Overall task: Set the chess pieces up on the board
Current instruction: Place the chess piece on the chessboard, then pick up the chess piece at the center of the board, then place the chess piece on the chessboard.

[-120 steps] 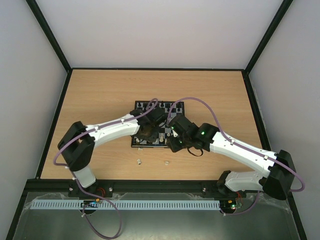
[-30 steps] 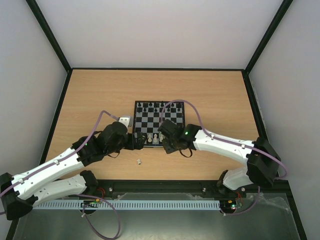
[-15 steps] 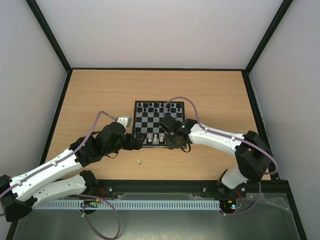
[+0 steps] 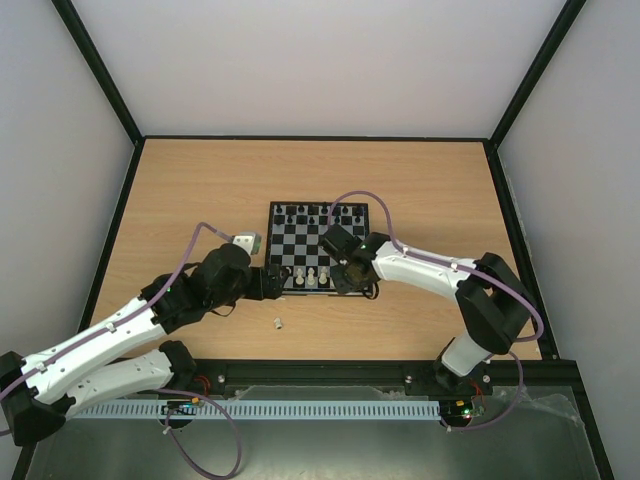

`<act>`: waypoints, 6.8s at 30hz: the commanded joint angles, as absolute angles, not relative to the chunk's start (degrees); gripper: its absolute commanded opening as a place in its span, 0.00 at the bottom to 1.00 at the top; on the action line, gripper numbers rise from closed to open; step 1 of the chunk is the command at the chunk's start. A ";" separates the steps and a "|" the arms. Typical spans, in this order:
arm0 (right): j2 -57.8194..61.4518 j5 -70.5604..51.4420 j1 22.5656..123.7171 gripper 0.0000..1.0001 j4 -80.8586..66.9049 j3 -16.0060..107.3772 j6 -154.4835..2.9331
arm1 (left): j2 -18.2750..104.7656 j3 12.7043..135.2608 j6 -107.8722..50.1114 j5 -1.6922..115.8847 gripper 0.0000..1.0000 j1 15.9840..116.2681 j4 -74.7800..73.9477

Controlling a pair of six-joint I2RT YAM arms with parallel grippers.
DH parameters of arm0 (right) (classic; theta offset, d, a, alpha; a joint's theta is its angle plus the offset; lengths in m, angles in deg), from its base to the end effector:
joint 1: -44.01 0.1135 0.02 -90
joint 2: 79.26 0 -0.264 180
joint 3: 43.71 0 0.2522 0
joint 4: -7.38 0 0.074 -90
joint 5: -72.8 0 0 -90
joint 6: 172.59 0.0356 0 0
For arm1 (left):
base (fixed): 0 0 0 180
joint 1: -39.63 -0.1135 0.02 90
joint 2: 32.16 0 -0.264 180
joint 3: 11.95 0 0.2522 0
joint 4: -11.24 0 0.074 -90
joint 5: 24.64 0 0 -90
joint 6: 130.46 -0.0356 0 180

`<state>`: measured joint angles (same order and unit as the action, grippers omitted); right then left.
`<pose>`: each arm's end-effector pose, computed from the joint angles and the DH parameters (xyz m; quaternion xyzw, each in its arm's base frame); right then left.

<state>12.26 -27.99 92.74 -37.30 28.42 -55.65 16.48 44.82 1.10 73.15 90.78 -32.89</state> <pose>0.2112 0.2305 0.1957 -0.1627 0.9567 0.0646 0.2326 0.1189 -0.1400 0.2831 0.0436 0.8884 -0.2860 0.3564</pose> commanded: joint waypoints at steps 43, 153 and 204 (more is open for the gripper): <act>1.88 -32.09 113.90 0.63 -13.86 16.92 -43.83 | -7.29 44.44 5.27 73.06 0.99 89.16 -29.66; -28.11 -59.55 144.39 0.12 -9.02 9.59 -67.62 | 4.60 27.03 31.59 14.43 0.83 84.08 -2.67; -23.33 -55.20 139.67 0.17 -3.70 7.86 -67.95 | 12.57 29.18 24.42 16.58 0.28 86.67 -4.39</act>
<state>-23.02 -55.15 140.59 -6.22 7.81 -67.26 12.31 27.90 25.03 16.98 85.67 -4.28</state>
